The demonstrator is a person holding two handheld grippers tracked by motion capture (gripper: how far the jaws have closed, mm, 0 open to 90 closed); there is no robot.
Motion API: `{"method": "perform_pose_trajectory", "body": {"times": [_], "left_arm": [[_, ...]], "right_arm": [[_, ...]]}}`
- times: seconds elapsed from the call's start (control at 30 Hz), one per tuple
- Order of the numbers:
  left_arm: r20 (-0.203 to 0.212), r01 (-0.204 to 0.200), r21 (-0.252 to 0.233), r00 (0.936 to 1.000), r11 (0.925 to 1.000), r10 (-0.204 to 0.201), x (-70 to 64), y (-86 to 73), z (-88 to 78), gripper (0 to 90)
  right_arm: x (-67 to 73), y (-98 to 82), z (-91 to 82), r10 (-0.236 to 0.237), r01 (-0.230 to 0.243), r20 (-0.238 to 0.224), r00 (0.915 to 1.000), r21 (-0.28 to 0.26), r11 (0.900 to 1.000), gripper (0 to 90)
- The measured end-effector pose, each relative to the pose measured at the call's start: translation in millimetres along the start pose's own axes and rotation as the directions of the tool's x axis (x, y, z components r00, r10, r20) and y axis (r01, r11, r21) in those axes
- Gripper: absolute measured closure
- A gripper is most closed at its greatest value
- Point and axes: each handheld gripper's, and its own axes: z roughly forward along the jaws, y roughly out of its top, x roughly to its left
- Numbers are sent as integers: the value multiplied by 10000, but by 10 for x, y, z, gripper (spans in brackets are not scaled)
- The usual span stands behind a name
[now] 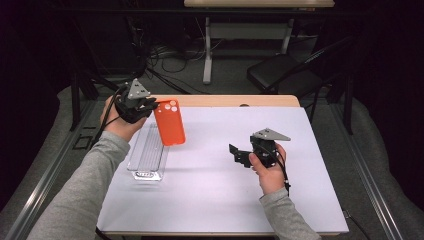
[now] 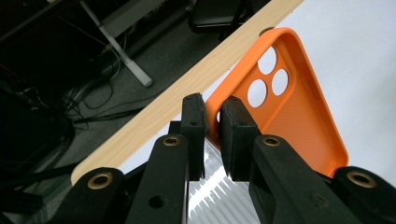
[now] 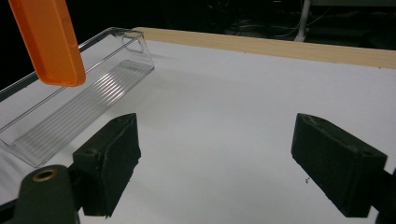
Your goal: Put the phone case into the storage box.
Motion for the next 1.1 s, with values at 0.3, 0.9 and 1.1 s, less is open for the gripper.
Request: {"method": "perform_pose_trajectory", "body": {"times": [0.3, 0.9, 1.1], "left_arm": [[-204, -253, 27, 9995, 9997, 253, 122, -51, 75, 808], [-610, -315, 87, 9976, 9995, 320, 314, -120, 241, 807], [-835, -254, 49, 9962, 9997, 258, 405, -152, 267, 808]], "right_arm": [[-9, -3, 2, 19, -19, 39, 10000, -1, 10000, 149], [-44, -16, -10, 89, -89, 150, 9998, -11, 10000, 150], [-47, -24, -12, 55, -55, 172, 9998, 0, 10000, 150]]}}
